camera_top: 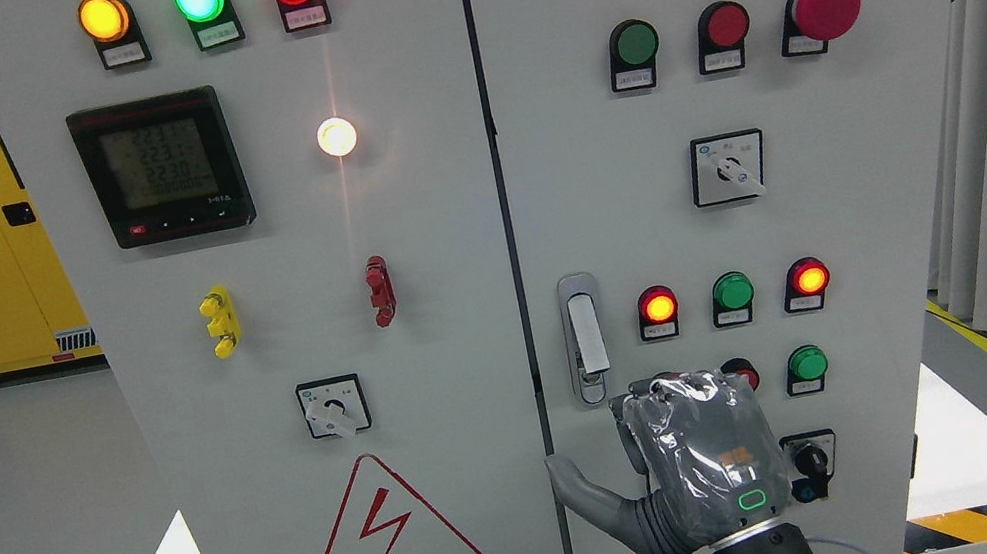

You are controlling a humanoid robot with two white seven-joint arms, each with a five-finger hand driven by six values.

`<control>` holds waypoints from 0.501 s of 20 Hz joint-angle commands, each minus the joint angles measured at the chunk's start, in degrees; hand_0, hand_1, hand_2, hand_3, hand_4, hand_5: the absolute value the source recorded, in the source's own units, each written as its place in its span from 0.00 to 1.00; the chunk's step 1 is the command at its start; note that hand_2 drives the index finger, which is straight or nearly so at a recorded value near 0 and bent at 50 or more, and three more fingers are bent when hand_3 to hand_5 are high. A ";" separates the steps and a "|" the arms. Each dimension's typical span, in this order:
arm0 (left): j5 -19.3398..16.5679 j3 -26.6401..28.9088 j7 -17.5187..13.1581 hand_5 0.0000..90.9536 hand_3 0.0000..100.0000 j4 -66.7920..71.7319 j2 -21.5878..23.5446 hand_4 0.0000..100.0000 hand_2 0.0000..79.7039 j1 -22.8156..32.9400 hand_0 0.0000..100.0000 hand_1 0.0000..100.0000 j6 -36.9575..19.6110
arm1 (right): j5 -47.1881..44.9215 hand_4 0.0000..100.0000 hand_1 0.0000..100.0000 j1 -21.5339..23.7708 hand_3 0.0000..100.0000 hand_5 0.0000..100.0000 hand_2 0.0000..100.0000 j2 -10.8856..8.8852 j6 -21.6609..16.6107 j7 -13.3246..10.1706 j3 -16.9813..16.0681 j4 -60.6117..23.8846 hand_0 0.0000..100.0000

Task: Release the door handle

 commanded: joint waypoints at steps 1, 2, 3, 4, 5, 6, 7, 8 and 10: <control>0.00 0.00 -0.01 0.00 0.00 -0.70 0.00 0.00 0.00 0.00 0.12 0.56 -0.05 | 0.40 1.00 0.31 -2.27 1.00 1.00 0.99 0.10 0.39 1.29 -0.25 0.26 0.21; 0.00 0.00 -0.01 0.00 0.00 -0.70 0.00 0.00 0.00 0.00 0.12 0.56 -0.05 | 0.40 1.00 0.31 -2.80 1.00 1.00 0.99 0.10 0.56 1.47 -0.16 0.52 0.21; 0.00 0.00 -0.01 0.00 0.00 -0.70 0.00 0.00 0.00 0.00 0.12 0.56 -0.05 | 0.40 1.00 0.31 -3.15 1.00 1.00 0.99 0.10 0.74 1.47 -0.16 0.88 0.21; 0.00 0.00 -0.01 0.00 0.00 -0.70 0.00 0.00 0.00 0.00 0.12 0.56 -0.05 | 0.40 1.00 0.31 -3.50 1.00 1.00 0.99 0.10 0.74 1.47 -0.25 1.05 0.21; 0.00 0.00 -0.01 0.00 0.00 -0.70 0.00 0.00 0.00 0.00 0.12 0.56 -0.05 | 0.40 1.00 0.31 -4.03 1.00 1.00 0.99 0.10 0.83 1.47 -0.25 1.23 0.22; 0.00 0.00 -0.01 0.00 0.00 -0.70 0.00 0.00 0.00 0.00 0.12 0.56 -0.05 | 0.40 1.00 0.31 -4.55 1.00 1.00 0.99 0.10 0.83 1.47 -0.33 1.58 0.22; 0.00 0.00 -0.01 0.00 0.00 -0.70 0.00 0.00 0.00 0.00 0.12 0.56 -0.05 | 0.40 1.00 0.30 -4.99 1.00 1.00 0.99 0.10 0.83 1.47 -0.42 2.10 0.22; 0.00 0.00 -0.01 0.00 0.00 -0.70 0.00 0.00 0.00 0.00 0.12 0.56 -0.05 | 0.40 1.00 0.30 -5.35 1.00 1.00 0.99 0.10 0.83 1.47 -0.51 2.37 0.23; 0.00 0.00 -0.01 0.00 0.00 -0.70 0.00 0.00 0.00 0.00 0.12 0.56 -0.05 | 0.32 1.00 0.30 -5.53 1.00 1.00 0.99 0.10 1.79 1.56 -0.60 2.72 0.24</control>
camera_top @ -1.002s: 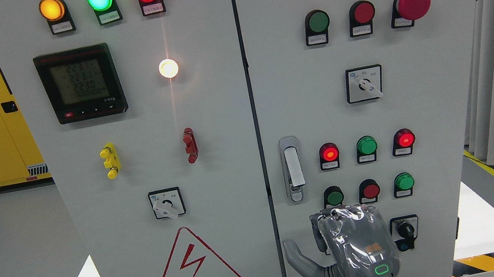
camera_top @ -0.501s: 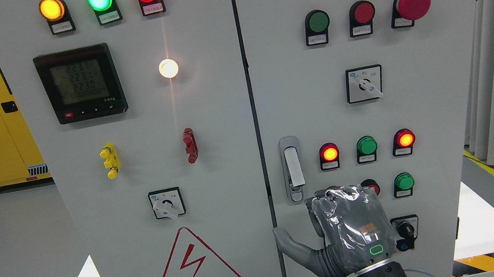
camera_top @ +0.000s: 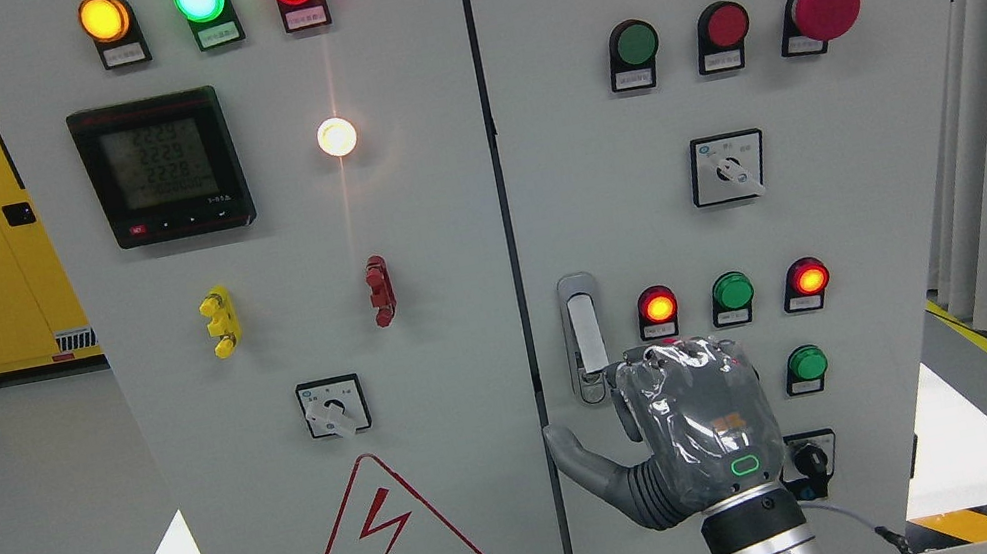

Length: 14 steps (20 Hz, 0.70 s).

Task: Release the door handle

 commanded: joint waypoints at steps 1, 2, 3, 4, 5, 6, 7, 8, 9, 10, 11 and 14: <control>0.00 0.00 -0.01 0.00 0.00 -0.70 0.00 0.00 0.00 0.00 0.12 0.56 -0.05 | -0.01 1.00 0.30 -1.95 1.00 1.00 0.99 0.04 0.91 0.15 -0.29 1.88 0.24; 0.00 0.00 -0.01 0.00 0.00 -0.70 0.00 0.00 0.00 0.00 0.12 0.56 -0.05 | -0.09 1.00 0.30 -2.30 1.00 1.00 0.99 0.04 0.91 0.15 -0.29 2.06 0.24; 0.00 0.00 -0.01 0.00 0.00 -0.70 0.00 0.00 0.00 0.00 0.12 0.56 -0.05 | -0.09 1.00 0.30 -2.74 1.00 1.00 0.99 0.04 1.00 0.15 -0.29 2.49 0.24; 0.00 0.00 -0.01 0.00 0.00 -0.70 0.00 0.00 0.00 0.00 0.12 0.56 -0.05 | -0.09 1.00 0.30 -3.18 1.00 1.00 0.99 0.04 1.00 0.15 -0.37 2.93 0.25; 0.00 0.00 -0.01 0.00 0.00 -0.70 0.00 0.00 0.00 0.00 0.12 0.56 -0.05 | -0.18 1.00 0.30 -3.53 1.00 1.00 0.99 0.13 1.08 0.15 -0.46 3.11 0.25; 0.00 0.00 -0.01 0.00 0.00 -0.70 0.00 0.00 0.00 0.00 0.12 0.56 -0.05 | -0.27 1.00 0.30 -3.62 1.00 1.00 0.99 0.04 1.43 0.15 -0.37 3.29 0.25; 0.00 0.00 -0.01 0.00 0.00 -0.70 0.00 0.00 0.00 0.00 0.12 0.56 -0.05 | -0.27 1.00 0.29 -3.53 1.00 1.00 0.99 0.04 1.70 0.15 -0.37 3.55 0.25; 0.00 0.00 -0.01 0.00 0.00 -0.70 0.00 0.00 0.00 0.00 0.12 0.56 -0.05 | -0.36 1.00 0.29 -3.53 1.00 1.00 0.99 0.04 1.70 0.15 -0.37 3.90 0.25; 0.00 0.00 -0.01 0.00 0.00 -0.70 0.00 0.00 0.00 0.00 0.12 0.56 -0.05 | -0.36 1.00 0.29 -3.53 1.00 1.00 0.99 0.04 1.79 0.15 -0.46 3.99 0.25; 0.00 0.00 -0.01 0.00 0.00 -0.70 0.00 0.00 0.00 0.00 0.12 0.56 -0.05 | -0.36 1.00 0.29 -3.62 1.00 1.00 0.99 0.04 1.79 0.06 -0.46 4.25 0.25; 0.00 0.00 -0.01 0.00 0.00 -0.70 0.00 0.00 0.00 0.00 0.12 0.56 -0.05 | -0.36 1.00 0.29 -3.62 1.00 1.00 0.99 0.13 1.79 0.06 -0.46 4.43 0.25; 0.00 0.00 -0.01 0.00 0.00 -0.70 0.00 0.00 0.00 0.00 0.12 0.56 -0.05 | -0.36 1.00 0.30 -3.88 1.00 1.00 0.99 0.13 1.79 0.06 -0.46 4.96 0.26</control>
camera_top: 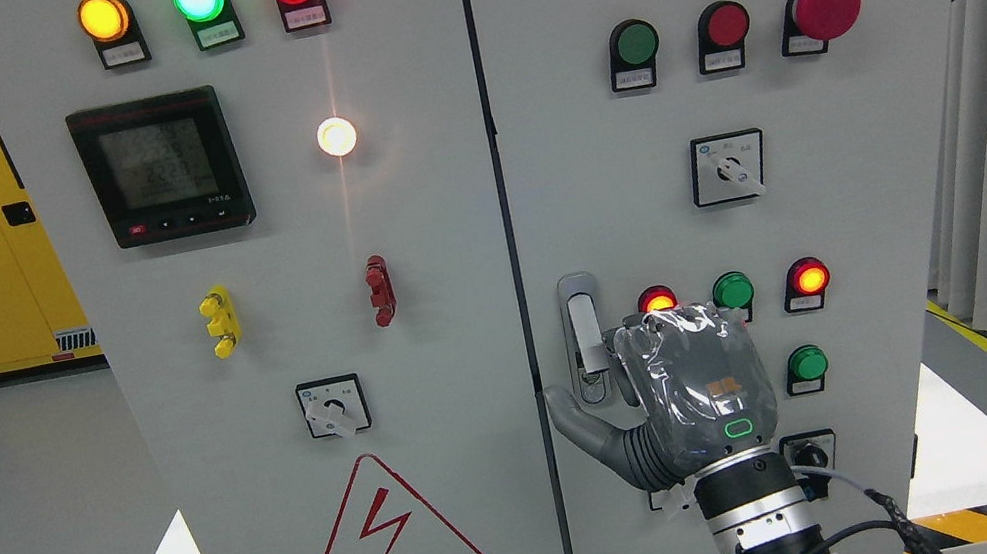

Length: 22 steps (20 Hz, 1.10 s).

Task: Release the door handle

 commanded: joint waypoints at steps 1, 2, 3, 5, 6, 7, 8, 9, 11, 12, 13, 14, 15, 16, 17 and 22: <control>0.00 0.00 -0.01 0.00 0.00 -0.70 0.00 0.00 0.00 0.00 0.12 0.56 -0.05 | -0.08 1.00 0.30 -0.82 1.00 1.00 0.99 0.09 0.05 -0.25 -0.16 2.27 0.26; 0.00 0.00 -0.01 0.00 0.00 -0.70 0.00 0.00 0.00 0.00 0.12 0.56 -0.05 | -0.08 1.00 0.29 -0.91 1.00 1.00 0.99 0.00 0.14 -0.25 -0.24 2.36 0.26; 0.00 0.00 -0.01 0.00 0.00 -0.70 0.00 0.00 0.00 0.00 0.12 0.56 -0.05 | -0.08 1.00 0.30 -1.08 1.00 1.00 0.99 0.09 0.14 -0.25 -0.24 2.53 0.26; 0.00 0.00 -0.01 0.00 0.00 -0.70 0.00 0.00 0.00 0.00 0.12 0.56 -0.05 | -0.08 1.00 0.30 -1.35 1.00 1.00 0.99 0.09 0.23 -0.25 -0.33 2.80 0.27; 0.00 0.00 -0.01 0.00 0.00 -0.70 0.00 0.00 0.00 0.00 0.12 0.56 -0.05 | -0.08 1.00 0.30 -1.35 1.00 1.00 0.99 0.09 0.23 -0.25 -0.33 2.80 0.27; 0.00 0.00 -0.01 0.00 0.00 -0.70 0.00 0.00 0.00 0.00 0.12 0.56 -0.05 | -0.08 1.00 0.30 -1.43 1.00 1.00 0.99 0.09 0.23 -0.25 -0.68 2.88 0.27; 0.00 0.00 -0.01 0.00 0.00 -0.70 0.00 0.00 0.00 0.00 0.12 0.56 -0.05 | -0.08 1.00 0.30 -1.52 1.00 1.00 0.99 0.00 0.31 -0.25 -0.94 2.97 0.27; 0.00 0.00 -0.01 0.00 0.00 -0.70 0.00 0.00 0.00 0.00 0.12 0.56 -0.05 | -0.08 1.00 0.30 -1.61 1.00 1.00 0.99 0.00 0.57 -0.25 -1.03 3.32 0.27; 0.00 0.00 -0.01 0.00 0.00 -0.70 0.00 0.00 0.00 0.00 0.12 0.56 -0.05 | -0.08 1.00 0.31 -2.05 1.00 1.00 0.99 0.09 1.01 -0.25 -1.04 3.41 0.27; 0.00 0.00 -0.01 0.00 0.00 -0.70 0.00 0.00 0.00 0.00 0.12 0.56 -0.05 | -0.17 1.00 0.31 -2.05 1.00 1.00 0.99 0.09 1.19 -0.25 -1.04 3.41 0.27; 0.00 0.00 -0.01 0.00 0.00 -0.70 0.00 0.00 0.00 0.00 0.12 0.56 -0.05 | -0.17 1.00 0.31 -1.96 1.00 1.00 0.99 0.09 1.19 -0.25 -0.95 3.41 0.28; 0.00 0.00 -0.01 0.00 0.00 -0.70 0.00 0.00 0.00 0.00 0.12 0.56 -0.05 | -0.17 1.00 0.31 -1.96 1.00 1.00 0.99 0.09 1.19 -0.25 -0.95 3.41 0.28; 0.00 0.00 -0.01 0.00 0.00 -0.70 0.00 0.00 0.00 0.00 0.12 0.56 -0.05 | -0.17 1.00 0.32 -2.05 1.00 1.00 0.99 0.09 1.19 -0.25 -0.95 3.50 0.28; 0.00 0.00 -0.01 0.00 0.00 -0.70 0.00 0.00 0.00 0.00 0.12 0.56 -0.05 | -0.17 1.00 0.32 -2.05 1.00 1.00 0.99 0.00 1.19 -0.25 -0.95 3.50 0.28; 0.00 0.00 -0.01 0.00 0.00 -0.70 0.00 0.00 0.00 0.00 0.12 0.56 -0.05 | -0.17 1.00 0.32 -2.05 1.00 1.00 0.99 0.09 1.19 -0.25 -0.95 3.50 0.29; 0.00 0.00 -0.01 0.00 0.00 -0.70 0.00 0.00 0.00 0.00 0.12 0.56 -0.05 | -0.17 1.00 0.32 -2.14 1.00 1.00 0.99 0.09 1.19 -0.25 -1.04 3.41 0.31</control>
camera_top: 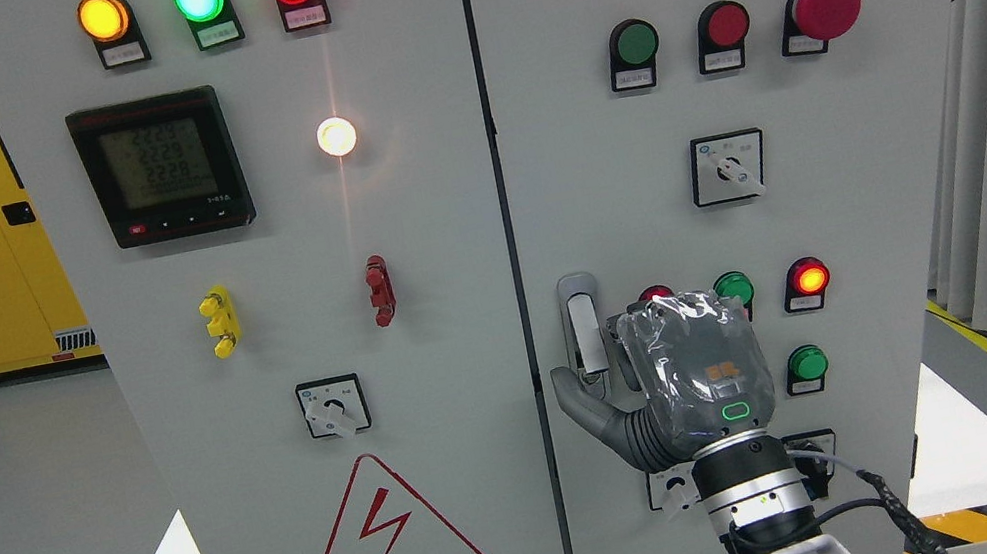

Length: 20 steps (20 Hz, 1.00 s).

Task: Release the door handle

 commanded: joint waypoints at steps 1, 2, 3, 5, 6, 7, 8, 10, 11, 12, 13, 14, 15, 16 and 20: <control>0.00 0.00 -0.01 0.00 0.00 -0.70 0.00 0.00 0.00 0.00 0.12 0.56 -0.05 | -0.10 1.00 0.32 -0.08 1.00 1.00 0.99 0.03 0.03 -0.01 -0.26 0.57 0.31; 0.00 0.00 -0.01 0.00 0.00 -0.70 0.00 0.00 0.00 0.00 0.12 0.56 -0.05 | -0.10 1.00 0.33 -0.08 1.00 1.00 0.99 0.03 0.03 -0.01 -0.26 0.49 0.32; 0.00 0.00 -0.01 0.00 0.00 -0.70 0.00 0.00 0.00 0.00 0.12 0.56 -0.05 | -0.10 1.00 0.33 -0.08 1.00 1.00 0.99 0.03 0.03 -0.01 -0.26 0.49 0.32; 0.00 0.00 -0.01 0.00 0.00 -0.70 0.00 0.00 0.00 0.00 0.12 0.56 -0.05 | -0.10 1.00 0.33 -0.08 1.00 1.00 0.99 0.03 0.03 -0.01 -0.26 0.49 0.33; 0.00 0.00 -0.01 0.00 0.00 -0.70 0.00 0.00 0.00 0.00 0.12 0.56 -0.05 | -0.10 1.00 0.32 -0.08 1.00 1.00 0.99 0.03 0.03 -0.01 -0.26 0.49 0.34; 0.00 0.00 -0.01 0.00 0.00 -0.70 0.00 0.00 0.00 0.00 0.12 0.56 -0.05 | -0.10 1.00 0.32 -0.08 1.00 1.00 0.99 0.03 0.03 -0.01 -0.26 0.49 0.34; 0.00 0.00 -0.01 0.00 0.00 -0.70 0.00 0.00 0.00 0.00 0.12 0.56 -0.05 | -0.10 1.00 0.32 -0.08 1.00 1.00 0.99 0.03 0.03 -0.01 -0.26 0.49 0.34; 0.00 0.00 -0.01 0.00 0.00 -0.70 0.00 0.00 0.00 0.00 0.12 0.56 -0.05 | -0.10 1.00 0.33 -0.08 1.00 1.00 0.99 0.03 0.03 -0.01 -0.26 0.49 0.36; 0.00 0.00 -0.01 0.00 0.00 -0.70 0.00 0.00 0.00 0.00 0.12 0.56 -0.05 | -0.10 1.00 0.33 -0.08 1.00 1.00 0.99 0.03 0.03 -0.01 -0.26 0.49 0.36; 0.00 0.00 -0.01 0.00 0.00 -0.70 0.00 0.00 0.00 0.00 0.12 0.56 -0.05 | -0.10 1.00 0.33 0.01 1.00 1.00 0.99 0.03 0.03 -0.01 -0.26 0.40 0.36; 0.00 0.00 -0.01 0.00 0.00 -0.70 0.00 0.00 0.00 0.00 0.12 0.56 -0.05 | -0.10 1.00 0.33 0.01 1.00 1.00 0.99 0.03 0.12 -0.01 -0.26 0.40 0.36; 0.00 0.00 -0.01 0.00 0.00 -0.70 0.00 0.00 0.00 0.00 0.12 0.56 -0.05 | -0.10 1.00 0.33 0.01 1.00 1.00 0.99 0.03 0.12 -0.01 -0.26 0.31 0.36; 0.00 0.00 -0.01 0.00 0.00 -0.70 0.00 0.00 0.00 0.00 0.12 0.56 -0.05 | -0.10 1.00 0.34 0.01 1.00 1.00 0.99 0.03 0.12 -0.01 -0.26 0.40 0.36; 0.00 0.00 -0.01 0.00 0.00 -0.70 0.00 0.00 0.00 0.00 0.12 0.56 -0.05 | -0.10 1.00 0.34 0.10 1.00 1.00 0.99 0.03 0.12 -0.01 -0.26 0.31 0.36; 0.00 0.00 -0.01 0.00 0.00 -0.70 0.00 0.00 0.00 0.00 0.12 0.56 -0.05 | -0.10 1.00 0.35 0.10 1.00 1.00 0.99 0.03 0.12 -0.01 -0.26 0.31 0.38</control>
